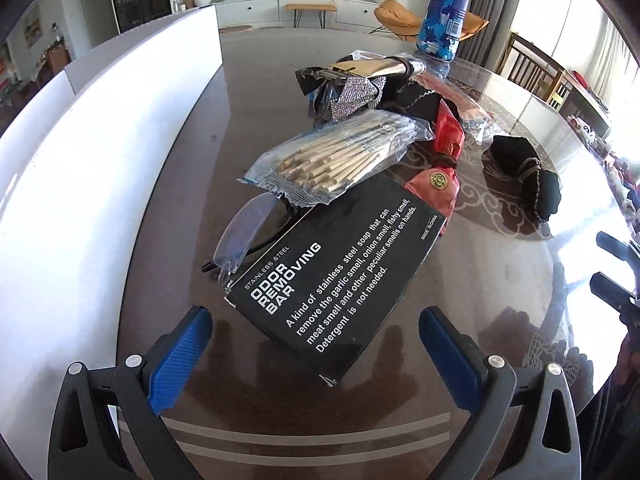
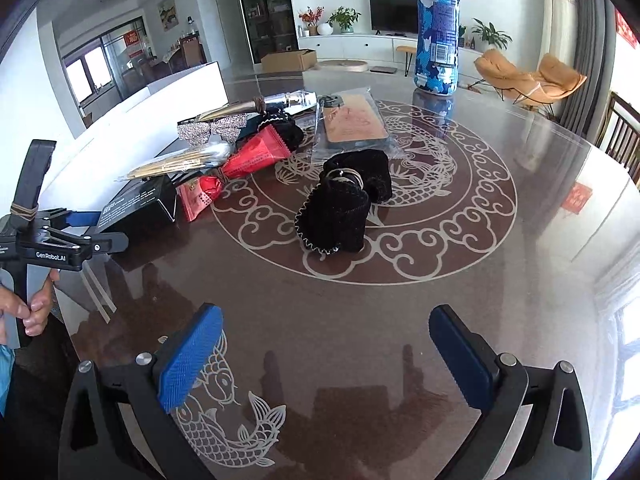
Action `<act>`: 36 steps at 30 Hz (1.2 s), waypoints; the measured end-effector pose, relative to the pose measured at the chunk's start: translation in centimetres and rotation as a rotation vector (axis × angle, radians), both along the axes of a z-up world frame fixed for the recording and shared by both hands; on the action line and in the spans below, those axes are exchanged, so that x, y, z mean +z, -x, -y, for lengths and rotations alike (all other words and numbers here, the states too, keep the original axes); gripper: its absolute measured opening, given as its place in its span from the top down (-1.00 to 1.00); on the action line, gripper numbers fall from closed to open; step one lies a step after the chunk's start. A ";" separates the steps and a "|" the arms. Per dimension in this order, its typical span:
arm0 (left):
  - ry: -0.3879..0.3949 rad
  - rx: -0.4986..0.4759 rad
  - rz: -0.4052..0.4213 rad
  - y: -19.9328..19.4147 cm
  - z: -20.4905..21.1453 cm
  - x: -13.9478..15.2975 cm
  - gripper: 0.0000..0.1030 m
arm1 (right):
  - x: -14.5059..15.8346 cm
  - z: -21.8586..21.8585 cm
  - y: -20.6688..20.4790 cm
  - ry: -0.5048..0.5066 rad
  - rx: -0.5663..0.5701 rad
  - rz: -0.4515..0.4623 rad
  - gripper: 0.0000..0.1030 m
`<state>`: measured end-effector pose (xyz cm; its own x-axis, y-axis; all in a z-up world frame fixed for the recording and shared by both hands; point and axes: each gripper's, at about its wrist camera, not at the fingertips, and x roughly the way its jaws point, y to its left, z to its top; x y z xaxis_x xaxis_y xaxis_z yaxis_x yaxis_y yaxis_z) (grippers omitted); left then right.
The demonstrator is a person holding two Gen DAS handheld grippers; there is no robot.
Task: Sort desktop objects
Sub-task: 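Grasp the black box with the left tool while the right tool grasps the black velvet pouch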
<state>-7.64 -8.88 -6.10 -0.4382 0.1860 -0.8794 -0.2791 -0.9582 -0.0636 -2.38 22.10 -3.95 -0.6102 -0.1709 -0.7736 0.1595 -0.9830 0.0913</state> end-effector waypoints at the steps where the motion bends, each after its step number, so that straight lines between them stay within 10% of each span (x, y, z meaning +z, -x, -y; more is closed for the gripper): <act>1: 0.003 -0.004 0.004 0.2 -0.1 -0.2 -1.00 | 0.0 0.0 0.0 0.004 -0.003 0.000 -1.00; 20: -0.059 -0.221 -0.033 -1.6 -3.3 0.7 -1.00 | -1.6 -2.1 -0.9 0.020 -0.069 0.021 -1.00; 36: 0.079 -0.042 -0.005 1.3 -4.8 -0.9 -1.00 | -1.7 -2.1 0.0 0.018 -0.057 0.042 -1.00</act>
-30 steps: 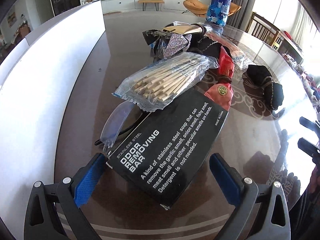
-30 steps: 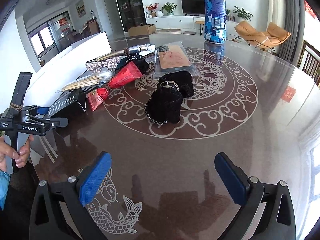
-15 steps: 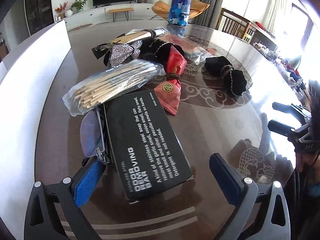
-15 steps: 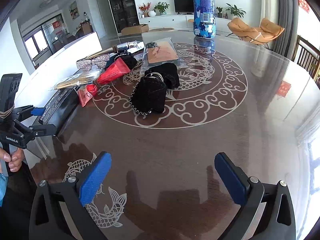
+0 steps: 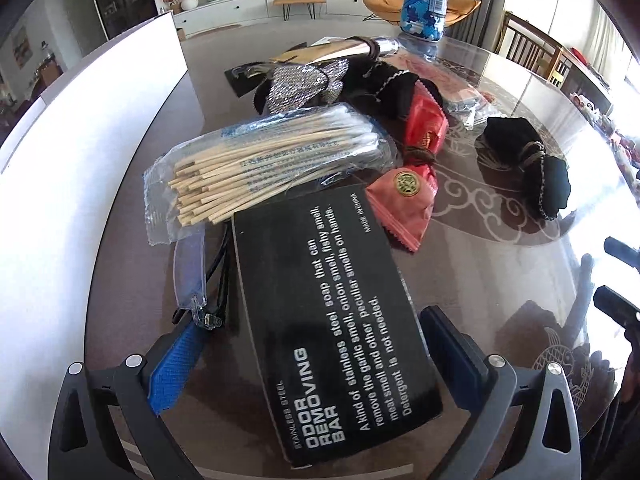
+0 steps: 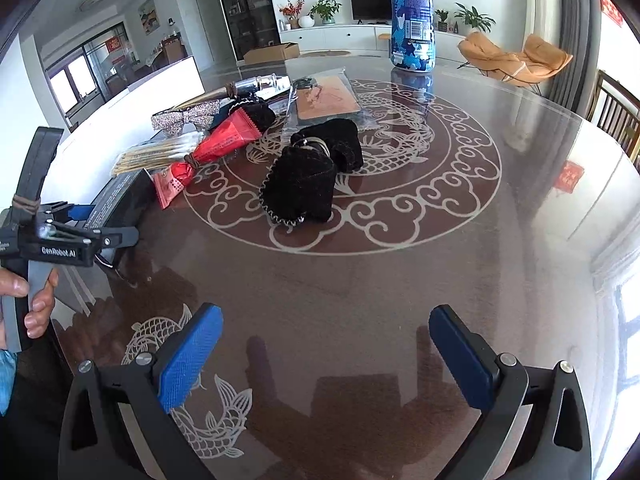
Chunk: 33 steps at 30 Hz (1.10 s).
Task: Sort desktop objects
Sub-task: 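Grasp the black box with the left tool while the right tool grasps the black velvet pouch, then carry box and pouch into the white sorting box and open both tools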
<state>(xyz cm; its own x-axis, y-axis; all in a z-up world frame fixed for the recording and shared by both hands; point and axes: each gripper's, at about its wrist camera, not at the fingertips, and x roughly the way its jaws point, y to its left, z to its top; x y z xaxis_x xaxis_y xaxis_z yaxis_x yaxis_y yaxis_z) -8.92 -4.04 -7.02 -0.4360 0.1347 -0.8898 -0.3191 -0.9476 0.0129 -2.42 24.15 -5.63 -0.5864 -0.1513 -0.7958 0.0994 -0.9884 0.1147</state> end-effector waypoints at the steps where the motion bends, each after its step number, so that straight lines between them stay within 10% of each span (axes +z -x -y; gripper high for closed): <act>1: -0.005 -0.010 -0.006 -0.2 -0.2 0.1 -0.86 | 0.4 -0.2 0.7 0.011 -0.002 0.001 -1.00; 4: -0.023 0.001 -0.036 -0.8 -0.2 0.8 -0.29 | 1.8 -0.8 3.7 0.041 -0.017 0.006 -1.00; 14: -0.059 0.075 -0.033 -3.7 0.8 1.2 -0.25 | -0.2 1.7 13.6 0.003 -0.035 0.157 -1.00; 17: -0.067 0.085 -0.033 -4.2 0.9 1.0 -0.25 | -0.6 2.4 13.5 -0.061 -0.020 0.128 -0.38; 19: -0.065 0.087 -0.034 -4.4 0.7 1.0 -0.25 | -0.3 2.2 12.7 -0.039 0.012 0.109 0.37; 30: -0.082 0.087 -0.013 -7.8 -0.8 0.9 -0.28 | 0.1 0.9 2.4 -0.064 0.131 0.134 0.27; 33: -0.048 0.092 -0.014 -8.2 -1.0 0.8 -0.40 | 0.0 1.1 1.0 -0.089 0.130 0.126 -0.04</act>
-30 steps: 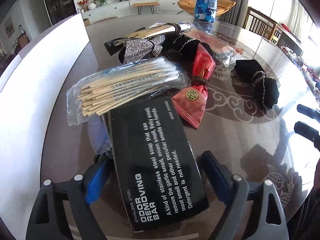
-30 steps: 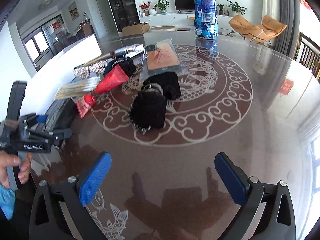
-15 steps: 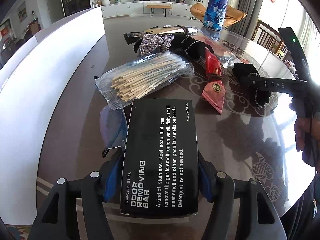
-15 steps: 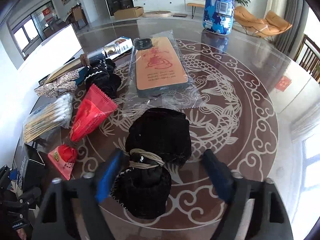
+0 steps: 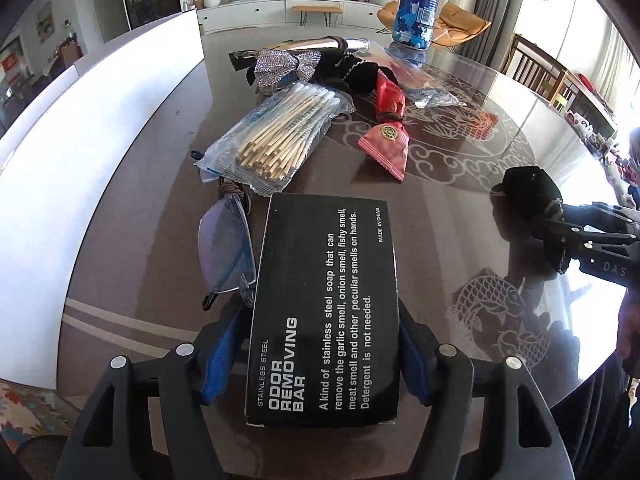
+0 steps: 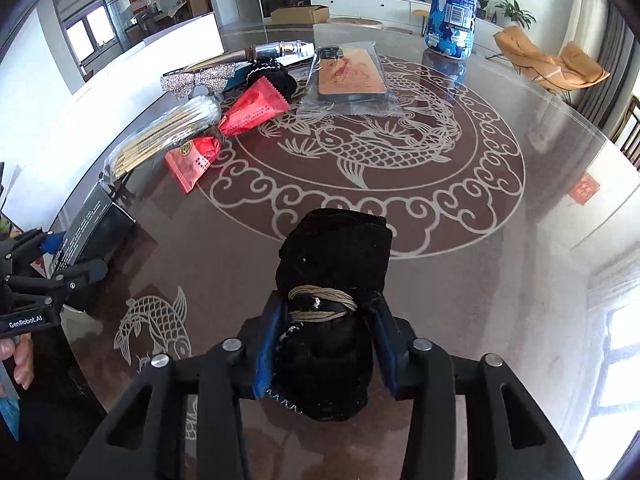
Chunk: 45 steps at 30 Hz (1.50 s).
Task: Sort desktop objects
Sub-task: 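Carry box and pouch into the white sorting box and open both tools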
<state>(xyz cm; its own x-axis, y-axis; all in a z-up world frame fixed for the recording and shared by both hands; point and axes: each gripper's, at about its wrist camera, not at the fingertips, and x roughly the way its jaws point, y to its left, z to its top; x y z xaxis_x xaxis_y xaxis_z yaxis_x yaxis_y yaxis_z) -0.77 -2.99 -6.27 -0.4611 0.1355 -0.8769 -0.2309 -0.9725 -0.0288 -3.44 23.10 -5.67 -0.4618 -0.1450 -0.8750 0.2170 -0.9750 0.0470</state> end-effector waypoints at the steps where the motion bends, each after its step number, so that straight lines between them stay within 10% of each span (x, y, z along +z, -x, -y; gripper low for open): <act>1: 0.006 0.007 0.005 0.0 0.0 -0.1 -0.52 | 0.0 0.1 -0.3 -0.006 0.000 -0.001 -0.21; 7: 0.008 0.015 0.007 0.0 0.1 -0.1 -0.43 | 0.2 0.4 -0.4 -0.016 0.014 -0.006 -0.48; 8: 0.015 0.009 -0.006 0.0 0.0 0.0 -0.23 | 0.1 0.4 -0.3 -0.013 0.021 -0.004 -0.42; 10: 0.014 0.004 -0.007 -0.2 -0.3 0.2 -0.12 | 0.1 0.3 -0.3 0.000 0.023 0.003 0.41; 17: -0.149 0.030 0.040 -4.7 1.0 1.3 -0.12 | 3.0 0.3 -2.7 0.053 0.065 -0.023 0.41; 24: -0.214 0.103 -0.099 -5.0 5.5 7.9 -0.12 | 4.9 3.5 -1.9 0.088 0.145 -0.012 0.41; 30: -0.119 0.264 -0.216 -1.3 15.1 13.2 -0.12 | 9.7 13.3 2.5 0.149 0.308 -0.067 0.41; 37: -0.095 0.481 -0.178 4.6 26.5 12.1 -0.12 | 15.5 30.1 7.9 0.244 0.528 -0.171 0.40; 45: -0.084 0.570 -0.084 7.3 31.3 8.0 -0.13 | 12.2 44.0 14.2 0.211 0.622 -0.145 0.35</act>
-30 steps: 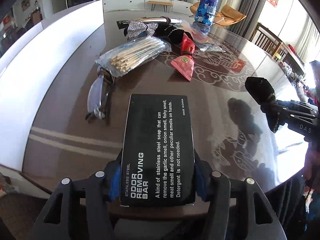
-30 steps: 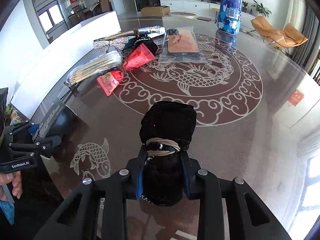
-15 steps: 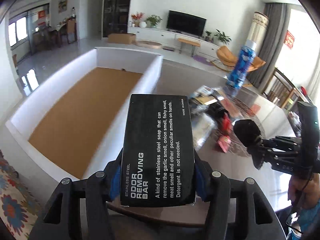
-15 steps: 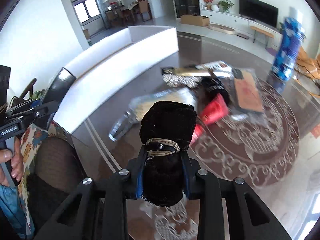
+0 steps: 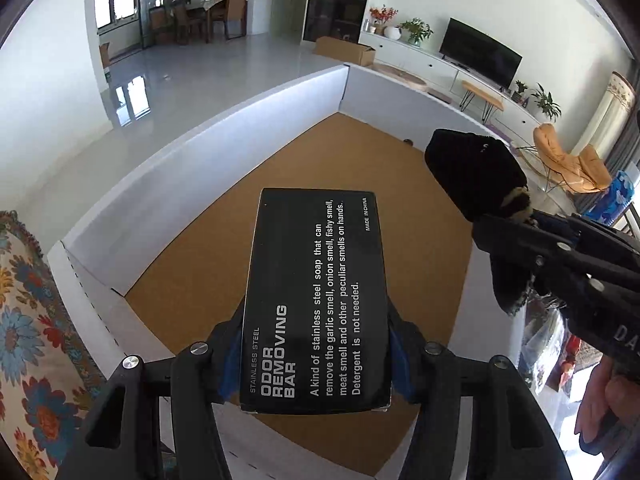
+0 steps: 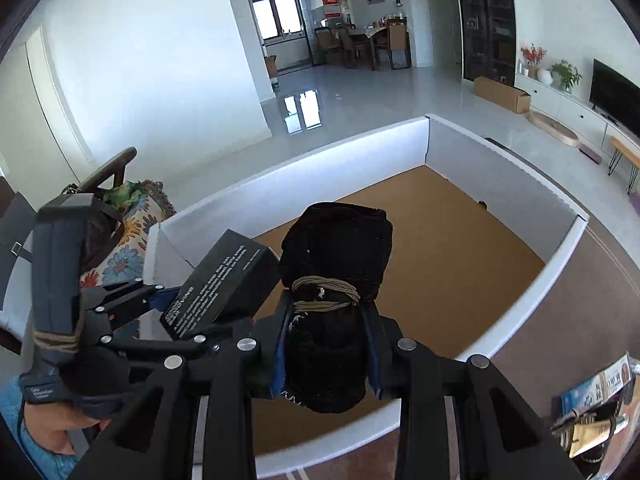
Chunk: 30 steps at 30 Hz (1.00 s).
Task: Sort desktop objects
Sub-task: 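Carry box and pouch into the white sorting box and open both tools, then grasp the glasses with the left tool while the right tool grasps the red snack packet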
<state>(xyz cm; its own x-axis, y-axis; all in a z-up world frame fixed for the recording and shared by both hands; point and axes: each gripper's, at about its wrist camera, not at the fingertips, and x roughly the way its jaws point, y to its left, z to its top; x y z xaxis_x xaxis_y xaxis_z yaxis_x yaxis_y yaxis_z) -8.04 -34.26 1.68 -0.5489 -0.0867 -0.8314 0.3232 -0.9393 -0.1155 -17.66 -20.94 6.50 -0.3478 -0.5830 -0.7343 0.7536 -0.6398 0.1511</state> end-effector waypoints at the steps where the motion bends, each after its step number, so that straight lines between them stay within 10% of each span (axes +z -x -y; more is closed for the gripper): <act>1: -0.004 0.010 0.011 0.1 0.3 -0.4 -0.14 | -0.7 0.8 0.5 -0.010 0.000 0.003 0.30; 5: 0.020 0.040 0.050 0.5 0.8 -1.0 -0.42 | -3.2 2.2 2.4 -0.044 -0.029 0.048 -0.64; 12: -0.004 0.009 -0.015 -0.8 -1.1 0.8 -0.45 | -1.8 -2.8 1.7 0.049 -0.071 0.025 -0.65; 20: -0.013 -0.241 -0.123 -3.5 -12.4 4.7 -0.64 | 0.0 -19.3 -5.3 0.042 -0.228 -0.139 -0.93; 30: 0.035 -0.430 0.078 -2.9 -24.4 -4.5 -0.81 | -10.0 -40.4 -14.9 -0.028 -0.568 0.090 -0.94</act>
